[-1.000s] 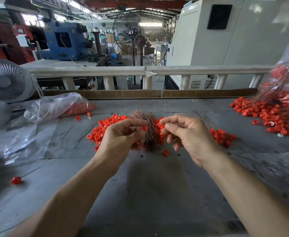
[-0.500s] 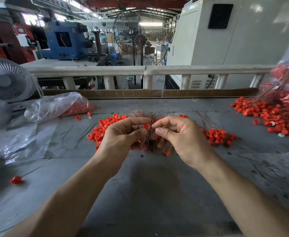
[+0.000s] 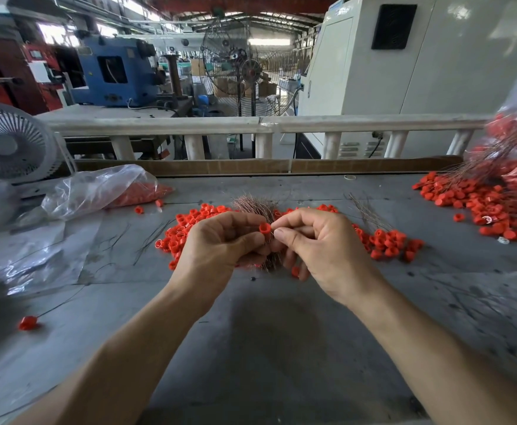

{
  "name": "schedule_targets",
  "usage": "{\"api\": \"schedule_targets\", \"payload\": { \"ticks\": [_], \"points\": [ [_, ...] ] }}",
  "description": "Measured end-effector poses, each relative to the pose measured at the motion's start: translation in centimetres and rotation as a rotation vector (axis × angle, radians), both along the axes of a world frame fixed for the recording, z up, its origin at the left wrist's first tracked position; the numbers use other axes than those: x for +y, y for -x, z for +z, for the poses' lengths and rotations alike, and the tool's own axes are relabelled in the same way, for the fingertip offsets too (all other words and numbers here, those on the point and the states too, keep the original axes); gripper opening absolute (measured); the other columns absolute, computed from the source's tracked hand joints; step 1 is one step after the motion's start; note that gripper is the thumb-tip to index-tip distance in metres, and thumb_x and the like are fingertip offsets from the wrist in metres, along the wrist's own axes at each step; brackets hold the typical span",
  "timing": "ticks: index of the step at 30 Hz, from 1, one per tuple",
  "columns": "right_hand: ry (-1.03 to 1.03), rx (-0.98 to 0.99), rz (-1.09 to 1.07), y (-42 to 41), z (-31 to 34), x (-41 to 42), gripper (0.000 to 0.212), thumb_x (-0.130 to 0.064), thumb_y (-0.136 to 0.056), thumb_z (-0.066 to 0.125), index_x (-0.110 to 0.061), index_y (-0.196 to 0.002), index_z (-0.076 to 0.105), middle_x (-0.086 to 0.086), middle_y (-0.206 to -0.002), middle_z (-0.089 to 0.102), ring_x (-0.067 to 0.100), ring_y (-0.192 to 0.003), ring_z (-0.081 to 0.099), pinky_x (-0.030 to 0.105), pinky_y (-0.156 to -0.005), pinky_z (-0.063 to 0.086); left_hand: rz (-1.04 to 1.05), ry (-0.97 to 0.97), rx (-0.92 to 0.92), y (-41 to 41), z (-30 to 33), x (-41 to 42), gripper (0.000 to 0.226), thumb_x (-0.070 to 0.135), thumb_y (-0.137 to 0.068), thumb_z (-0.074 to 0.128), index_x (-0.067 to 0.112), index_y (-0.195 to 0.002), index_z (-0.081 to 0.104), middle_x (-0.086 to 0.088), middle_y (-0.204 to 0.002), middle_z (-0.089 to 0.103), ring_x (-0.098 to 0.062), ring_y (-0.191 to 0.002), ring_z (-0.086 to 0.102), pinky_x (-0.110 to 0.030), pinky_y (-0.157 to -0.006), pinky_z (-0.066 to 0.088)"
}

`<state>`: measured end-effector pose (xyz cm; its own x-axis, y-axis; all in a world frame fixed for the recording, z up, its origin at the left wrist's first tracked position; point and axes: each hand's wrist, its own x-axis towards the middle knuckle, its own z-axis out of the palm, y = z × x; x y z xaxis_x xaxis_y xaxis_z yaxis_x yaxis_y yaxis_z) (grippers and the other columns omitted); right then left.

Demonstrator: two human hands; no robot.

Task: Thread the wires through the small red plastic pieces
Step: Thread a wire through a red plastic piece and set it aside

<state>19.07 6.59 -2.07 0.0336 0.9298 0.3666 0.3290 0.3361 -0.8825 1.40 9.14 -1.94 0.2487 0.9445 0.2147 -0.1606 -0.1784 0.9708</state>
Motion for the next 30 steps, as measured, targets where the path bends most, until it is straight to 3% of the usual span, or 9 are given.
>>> {"api": "schedule_targets", "payload": {
  "ticks": [4,9,16,20,26,30],
  "points": [
    [-0.008,-0.033,0.01,-0.03,0.14,-0.3,0.016,-0.011,-0.096,0.068,-0.024,-0.09,0.075,-0.001,-0.071,0.073,0.01,-0.051,0.062,0.033,-0.041,0.049,0.017,0.015,0.01,0.0,-0.06,0.04,0.023,-0.009,-0.088,0.065,-0.003,-0.109,0.069,-0.027,-0.094,0.074,-0.032,-0.083,0.073,-0.041,-0.081,0.062],
    [-0.009,-0.034,-0.014,0.1,0.23,-0.25,0.015,-0.011,-0.095,0.069,-0.023,-0.089,0.075,-0.005,-0.06,0.068,0.008,-0.046,0.058,0.031,-0.039,0.047,0.005,0.017,0.05,-0.03,-0.06,0.08,0.024,-0.004,-0.087,0.068,0.003,-0.109,0.073,-0.023,-0.092,0.075,-0.024,-0.077,0.071,-0.032,-0.074,0.062],
    [0.007,-0.065,-0.032,0.44,0.07,-0.25,0.014,-0.018,-0.095,0.071,-0.027,-0.085,0.075,0.0,-0.056,0.067,0.012,-0.046,0.059,0.027,-0.04,0.045,0.042,0.013,0.028,-0.09,-0.04,0.12,0.018,-0.005,-0.085,0.071,0.003,-0.101,0.069,-0.02,-0.087,0.075,-0.031,-0.08,0.074,-0.042,-0.079,0.062],
    [0.017,-0.05,-0.026,0.77,0.09,-0.34,0.014,-0.016,-0.095,0.07,-0.024,-0.084,0.075,0.003,-0.061,0.069,0.014,-0.047,0.059,0.027,-0.039,0.044,0.039,0.009,0.011,-0.06,-0.04,0.13,0.019,-0.005,-0.084,0.071,0.001,-0.101,0.067,-0.017,-0.083,0.076,-0.03,-0.076,0.075,-0.04,-0.078,0.063],
    [0.019,-0.048,-0.022,0.8,0.28,-0.49,0.017,-0.014,-0.095,0.069,-0.024,-0.083,0.074,-0.005,-0.06,0.069,0.004,-0.045,0.056,0.016,-0.041,0.04,0.03,0.006,-0.003,-0.07,-0.09,0.21,0.019,-0.007,-0.084,0.072,0.002,-0.1,0.07,-0.016,-0.086,0.075,-0.03,-0.08,0.074,-0.038,-0.079,0.064],
    [0.017,-0.045,-0.046,0.49,0.22,-0.37,0.017,-0.015,-0.095,0.069,-0.025,-0.081,0.072,-0.004,-0.061,0.069,0.002,-0.045,0.056,0.011,-0.042,0.038,0.014,0.035,-0.036,-0.09,0.06,0.21,0.016,-0.004,-0.088,0.067,0.001,-0.102,0.072,-0.016,-0.087,0.077,-0.027,-0.08,0.076,-0.029,-0.073,0.063]
  ]
}}
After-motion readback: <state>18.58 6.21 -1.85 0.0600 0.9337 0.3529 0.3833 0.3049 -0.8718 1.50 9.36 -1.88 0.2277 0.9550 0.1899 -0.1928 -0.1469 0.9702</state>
